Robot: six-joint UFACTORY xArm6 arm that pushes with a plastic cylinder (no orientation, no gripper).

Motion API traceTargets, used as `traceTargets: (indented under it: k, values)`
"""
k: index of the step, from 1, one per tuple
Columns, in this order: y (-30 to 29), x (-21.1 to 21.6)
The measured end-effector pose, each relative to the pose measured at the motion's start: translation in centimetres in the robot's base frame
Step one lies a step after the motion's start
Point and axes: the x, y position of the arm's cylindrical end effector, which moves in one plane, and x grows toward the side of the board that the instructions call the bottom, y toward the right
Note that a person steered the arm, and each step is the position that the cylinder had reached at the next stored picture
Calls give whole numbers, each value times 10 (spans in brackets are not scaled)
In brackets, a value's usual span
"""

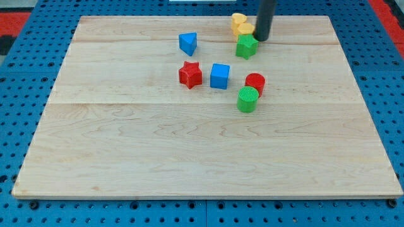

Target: Move the yellow heart to the bottom left of the yellow hexagon

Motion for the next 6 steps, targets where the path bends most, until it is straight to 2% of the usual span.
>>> traceTargets:
  k: [1,2,3,4,5,6]
  values:
    - [12,0]
    - [59,-20]
    - [65,-67]
    - [20,-70]
    - [-54,-70]
    - [-87,-70]
